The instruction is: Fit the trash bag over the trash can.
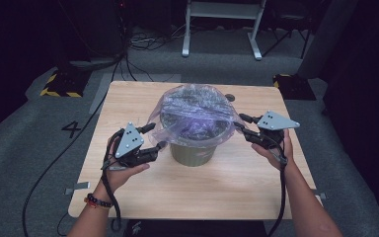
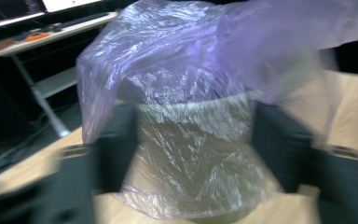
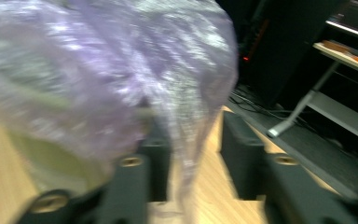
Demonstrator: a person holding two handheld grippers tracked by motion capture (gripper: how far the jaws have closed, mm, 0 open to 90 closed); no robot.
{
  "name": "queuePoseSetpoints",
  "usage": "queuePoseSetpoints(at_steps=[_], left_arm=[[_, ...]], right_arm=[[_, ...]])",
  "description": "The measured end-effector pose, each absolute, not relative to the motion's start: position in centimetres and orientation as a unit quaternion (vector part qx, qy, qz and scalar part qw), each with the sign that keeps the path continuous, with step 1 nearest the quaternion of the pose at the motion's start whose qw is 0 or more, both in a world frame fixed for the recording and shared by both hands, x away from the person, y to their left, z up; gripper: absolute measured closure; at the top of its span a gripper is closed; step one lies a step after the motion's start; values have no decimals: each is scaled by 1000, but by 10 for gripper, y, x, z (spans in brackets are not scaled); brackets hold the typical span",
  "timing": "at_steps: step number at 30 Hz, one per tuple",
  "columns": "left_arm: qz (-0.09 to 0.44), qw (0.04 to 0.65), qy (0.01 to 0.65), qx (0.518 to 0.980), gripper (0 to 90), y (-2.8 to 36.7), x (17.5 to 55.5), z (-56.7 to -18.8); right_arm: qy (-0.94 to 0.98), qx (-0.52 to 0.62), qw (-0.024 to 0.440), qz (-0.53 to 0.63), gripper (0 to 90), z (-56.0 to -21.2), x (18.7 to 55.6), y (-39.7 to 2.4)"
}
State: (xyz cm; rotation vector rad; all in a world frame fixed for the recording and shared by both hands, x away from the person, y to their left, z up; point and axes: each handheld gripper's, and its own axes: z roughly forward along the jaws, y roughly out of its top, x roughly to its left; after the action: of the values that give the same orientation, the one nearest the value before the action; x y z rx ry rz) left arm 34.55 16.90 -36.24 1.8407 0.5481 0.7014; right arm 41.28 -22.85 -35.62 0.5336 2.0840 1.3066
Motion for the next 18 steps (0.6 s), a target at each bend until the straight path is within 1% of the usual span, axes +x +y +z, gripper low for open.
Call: queuePoseSetpoints(at_steps=[2, 3, 4, 6, 8, 9, 10, 11, 13, 14, 15, 16, 18], left_arm=[[285, 526, 197, 777, 864, 171, 346, -364], [277, 525, 192, 781, 900, 171, 346, -366], [271, 521, 191, 787, 900, 171, 348, -368], [263, 514, 195, 793, 900, 171, 350, -376], [275, 501, 207, 794, 900, 170, 352, -383], [283, 505, 221, 785, 900, 172, 351, -386], [287, 510, 228, 778, 886, 174, 351, -386], [286, 517, 235, 771, 832, 177, 351, -387], [278, 528, 239, 766, 802, 182, 350, -388], [278, 532, 240, 763, 750, 183, 349, -390], [284, 531, 247, 759, 664, 183, 348, -391], [290, 528, 252, 757, 552, 182, 348, -392], [283, 536, 256, 753, 366, 182, 346, -392]], right_arm=[[787, 197, 303, 499, 826, -356, 411, -230], [788, 195, 297, 503, 852, -357, 411, -231], [788, 196, 293, 505, 872, -358, 411, -232], [790, 198, 291, 502, 884, -362, 411, -234], [791, 201, 284, 502, 890, -367, 412, -236], [792, 203, 280, 503, 888, -368, 412, -237], [791, 202, 280, 505, 888, -369, 412, -238], [791, 203, 280, 505, 888, -370, 412, -238], [790, 202, 279, 507, 897, -369, 411, -239], [791, 203, 280, 505, 898, -369, 411, -238], [791, 202, 282, 504, 898, -369, 411, -238], [792, 201, 280, 504, 899, -369, 411, -238], [794, 202, 279, 502, 899, -370, 411, -237]])
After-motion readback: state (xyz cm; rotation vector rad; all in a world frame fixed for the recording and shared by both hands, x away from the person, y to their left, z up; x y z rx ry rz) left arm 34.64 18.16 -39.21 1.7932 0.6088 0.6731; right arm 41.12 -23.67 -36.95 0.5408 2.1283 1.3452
